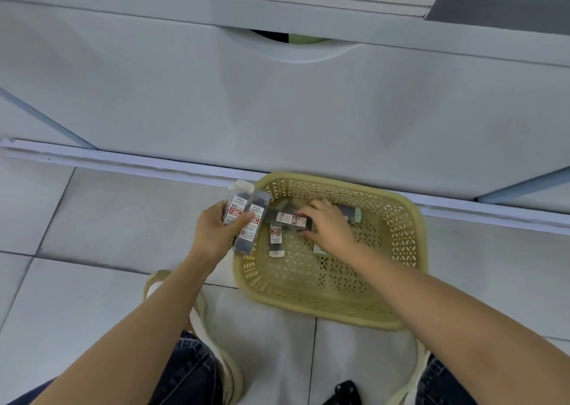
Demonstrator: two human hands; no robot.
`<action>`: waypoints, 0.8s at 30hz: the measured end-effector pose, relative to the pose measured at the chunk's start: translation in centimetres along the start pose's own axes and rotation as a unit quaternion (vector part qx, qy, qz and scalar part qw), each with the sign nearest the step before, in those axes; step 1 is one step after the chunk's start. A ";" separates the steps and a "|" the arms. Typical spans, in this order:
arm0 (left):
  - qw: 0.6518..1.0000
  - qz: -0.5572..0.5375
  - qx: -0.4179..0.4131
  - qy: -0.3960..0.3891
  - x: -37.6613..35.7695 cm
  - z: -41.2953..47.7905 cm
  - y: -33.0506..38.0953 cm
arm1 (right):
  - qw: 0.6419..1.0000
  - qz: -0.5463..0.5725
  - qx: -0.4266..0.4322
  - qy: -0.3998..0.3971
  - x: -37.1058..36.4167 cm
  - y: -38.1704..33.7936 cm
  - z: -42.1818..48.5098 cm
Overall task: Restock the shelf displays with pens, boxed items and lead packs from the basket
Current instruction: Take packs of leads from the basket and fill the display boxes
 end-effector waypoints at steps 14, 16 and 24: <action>1.000 0.015 -0.002 0.025 -0.7 0.2 -0.1 | 0.861 0.472 -0.105 -0.159 0.5 3.9 -2.0; 1.000 -0.005 -0.006 0.018 -1.8 0.1 0.8 | 0.813 0.545 -0.091 -0.186 1.5 2.0 -2.0; 0.995 -0.099 -0.001 0.026 -4.7 -0.7 4.0 | 0.839 0.524 -0.058 -0.133 6.7 1.3 -3.6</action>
Point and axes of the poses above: each hand's wrist, its own z-axis towards the middle knuckle, its own x-axis out of the back of the hand, y = z × x, the point moved 9 cm from there along z, towards the middle knuckle, and after that the axes turned 13 degrees about -x, right-handed, at the moved point
